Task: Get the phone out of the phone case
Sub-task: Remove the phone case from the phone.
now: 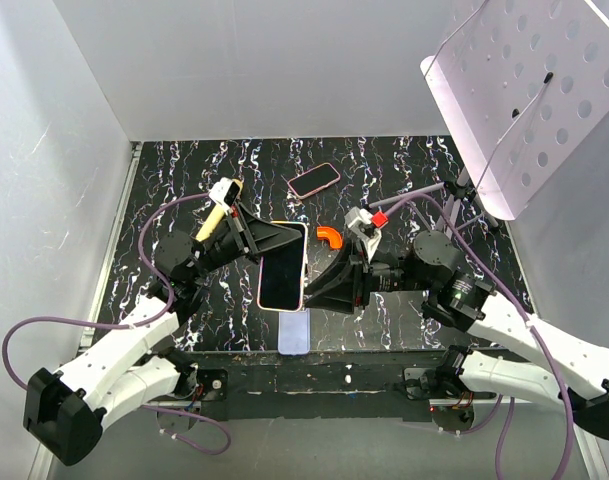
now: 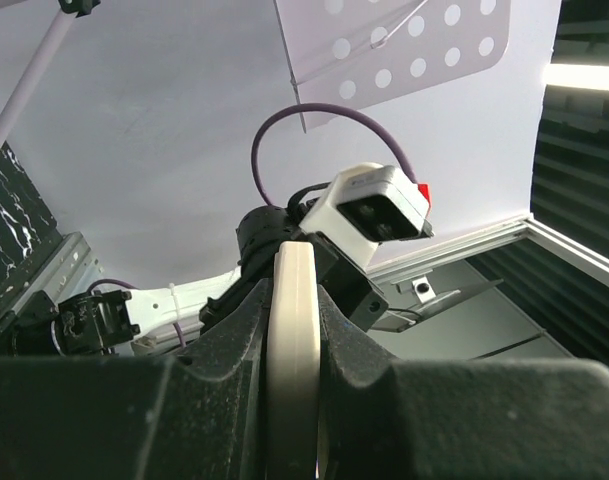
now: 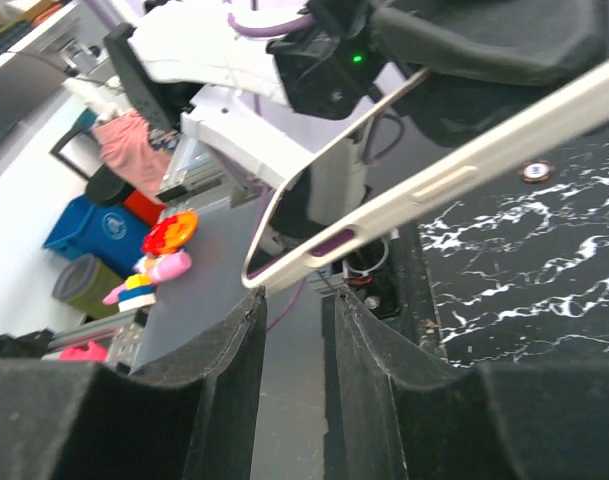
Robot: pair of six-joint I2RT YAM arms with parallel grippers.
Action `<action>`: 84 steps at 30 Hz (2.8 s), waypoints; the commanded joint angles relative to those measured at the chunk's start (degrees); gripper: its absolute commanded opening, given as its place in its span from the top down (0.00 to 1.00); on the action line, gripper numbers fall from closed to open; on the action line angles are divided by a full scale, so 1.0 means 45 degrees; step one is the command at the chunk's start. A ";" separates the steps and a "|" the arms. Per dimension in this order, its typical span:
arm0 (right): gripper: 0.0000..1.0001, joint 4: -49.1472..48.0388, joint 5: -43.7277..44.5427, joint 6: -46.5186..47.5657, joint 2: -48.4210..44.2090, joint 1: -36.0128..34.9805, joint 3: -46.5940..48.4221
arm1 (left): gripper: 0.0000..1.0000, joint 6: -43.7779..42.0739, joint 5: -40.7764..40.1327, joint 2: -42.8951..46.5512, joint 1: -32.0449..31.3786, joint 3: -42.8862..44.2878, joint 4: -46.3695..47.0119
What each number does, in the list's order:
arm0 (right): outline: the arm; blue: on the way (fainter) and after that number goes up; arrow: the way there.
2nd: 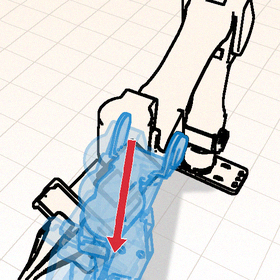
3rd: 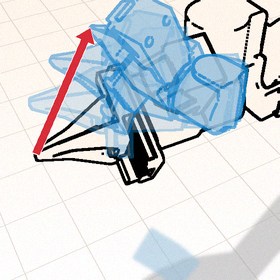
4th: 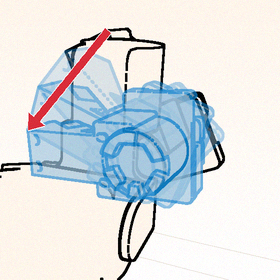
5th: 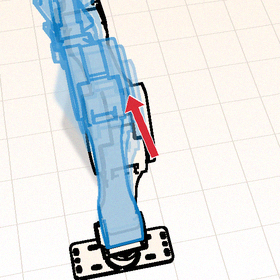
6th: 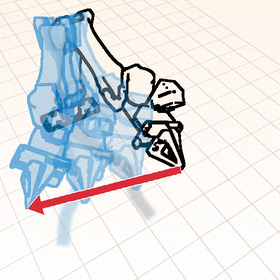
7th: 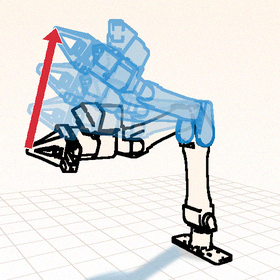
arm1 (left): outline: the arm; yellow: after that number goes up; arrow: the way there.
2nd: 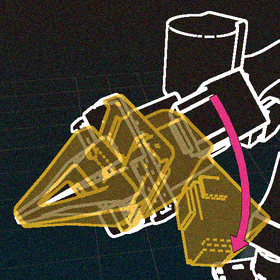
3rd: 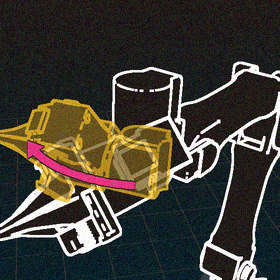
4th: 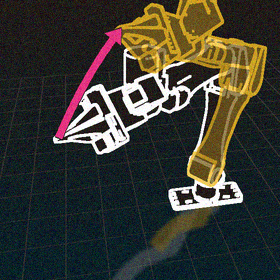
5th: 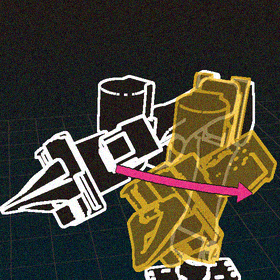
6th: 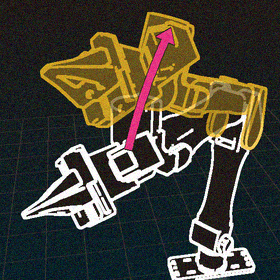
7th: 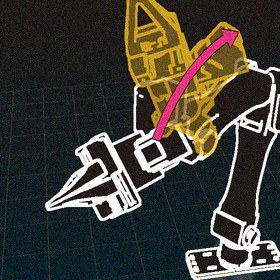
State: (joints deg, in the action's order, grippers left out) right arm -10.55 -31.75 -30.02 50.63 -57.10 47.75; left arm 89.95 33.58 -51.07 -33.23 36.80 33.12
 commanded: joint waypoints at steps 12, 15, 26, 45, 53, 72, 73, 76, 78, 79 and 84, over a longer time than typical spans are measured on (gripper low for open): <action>0.62 -0.2596 -0.2397 -0.1472 0.0857 0.0170 -0.0102 | 1.00 -0.0048 -0.0197 0.0060 0.0002 0.0593 0.0217; 0.66 -0.2988 -0.2515 -0.1688 0.1091 0.0170 -0.0083 | 1.00 -0.0048 -0.0197 0.0020 -0.0017 0.0593 0.0295; 0.85 -0.1039 0.0018 -0.0693 0.1639 0.0170 0.0521 | 1.00 0.0479 -0.0119 0.0079 -0.0017 0.0612 0.0491; 0.90 0.2655 0.6097 0.1768 0.2752 -0.0201 0.1674 | 1.00 0.1690 -0.0471 0.0451 -0.0017 0.0358 0.1350; 0.93 0.2773 0.6508 0.2160 0.2792 -0.0201 0.1363 | 1.00 0.1729 -0.0276 0.0372 -0.0017 0.0651 0.1350; 0.99 0.0819 0.4163 0.4638 0.3338 -0.0201 0.1419 | 1.00 0.2863 0.0037 -0.0175 -0.0193 0.0241 0.2483; 0.99 0.1110 0.4319 0.4833 0.3416 -0.0201 0.1672 | 1.00 0.2862 0.0018 -0.0175 -0.0212 0.0222 0.2463; 0.99 0.1443 0.5214 0.4544 0.3475 -0.0221 0.2141 | 1.00 0.2882 -0.0021 -0.0155 -0.0271 0.0183 0.2483; 0.99 0.1970 0.6829 0.3902 0.3572 -0.0279 0.2474 | 1.00 0.2843 -0.0099 -0.0175 -0.0271 0.0144 0.2502; 0.99 0.2320 0.8155 0.3260 0.3611 -0.0280 0.2650 | 1.00 0.2804 -0.0235 -0.0117 -0.0290 0.0085 0.2541; 0.97 0.1262 0.7207 -0.1331 0.3242 -0.0105 0.1953 | 1.00 0.2083 -0.1678 0.0371 -0.0408 -0.0500 0.2327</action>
State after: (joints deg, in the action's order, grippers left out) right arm 6.79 -15.38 -23.51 62.76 -60.51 58.04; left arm 90.80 29.28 -53.08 -29.85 35.35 39.48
